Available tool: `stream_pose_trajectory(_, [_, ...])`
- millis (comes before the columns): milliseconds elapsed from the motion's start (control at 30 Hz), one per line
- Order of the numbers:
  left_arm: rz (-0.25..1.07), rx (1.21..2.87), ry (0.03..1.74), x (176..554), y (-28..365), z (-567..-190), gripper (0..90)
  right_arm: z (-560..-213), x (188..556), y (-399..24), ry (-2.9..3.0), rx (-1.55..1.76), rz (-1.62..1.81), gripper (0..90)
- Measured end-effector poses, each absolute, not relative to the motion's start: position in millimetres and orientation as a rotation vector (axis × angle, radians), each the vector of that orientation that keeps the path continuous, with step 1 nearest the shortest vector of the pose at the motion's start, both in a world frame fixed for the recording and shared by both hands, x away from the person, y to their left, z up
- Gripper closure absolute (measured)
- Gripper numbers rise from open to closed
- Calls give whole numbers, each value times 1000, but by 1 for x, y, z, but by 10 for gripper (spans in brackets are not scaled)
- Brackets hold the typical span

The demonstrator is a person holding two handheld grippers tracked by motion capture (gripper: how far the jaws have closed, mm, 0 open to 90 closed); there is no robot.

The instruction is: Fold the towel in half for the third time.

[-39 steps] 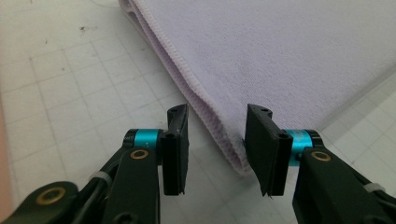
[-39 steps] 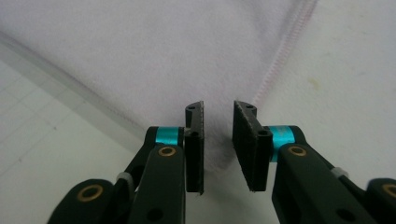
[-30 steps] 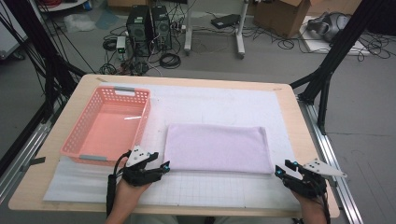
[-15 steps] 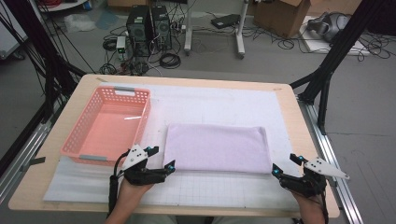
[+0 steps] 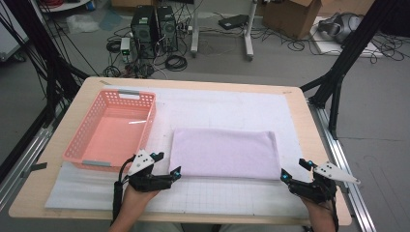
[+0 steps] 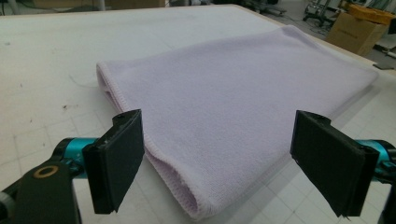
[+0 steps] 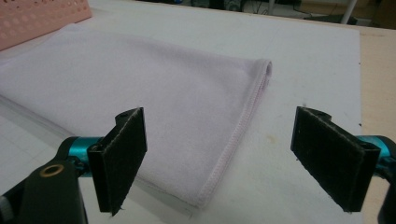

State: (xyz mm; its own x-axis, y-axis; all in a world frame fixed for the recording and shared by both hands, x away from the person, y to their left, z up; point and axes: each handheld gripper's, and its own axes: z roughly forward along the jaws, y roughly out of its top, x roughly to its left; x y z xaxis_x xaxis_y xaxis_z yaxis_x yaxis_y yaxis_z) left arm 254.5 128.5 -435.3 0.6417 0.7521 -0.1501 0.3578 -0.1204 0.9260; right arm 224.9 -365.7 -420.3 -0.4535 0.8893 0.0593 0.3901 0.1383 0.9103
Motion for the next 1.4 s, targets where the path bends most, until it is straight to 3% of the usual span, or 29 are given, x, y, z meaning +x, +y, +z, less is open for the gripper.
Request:
stream_pose_trajectory(733, [408,1861,1131,276,107,-451,235,-416,224,-355,2016,1211,1324,168])
stream_pose_trajectory(967, [368,1889,1164,277,113,-452,346,-414,230,-343,2038,1196,1342,171])
stream_pose_trajectory(1200, [432,1934,1150,274,107,-452,417,-411,239,-325,2074,1165,1365,184])
stream_pose_trajectory(1233, [422,1935,1139,274,107,-452,443,-410,240,-322,2081,1160,1363,186])
stream_pose_trajectory(1300, [391,1937,1114,272,106,-452,579,-408,244,-316,2085,1151,1373,196])
stream_pose_trajectory(1400, [353,1930,1108,272,105,-452,682,-404,252,-309,2085,1143,1397,208])
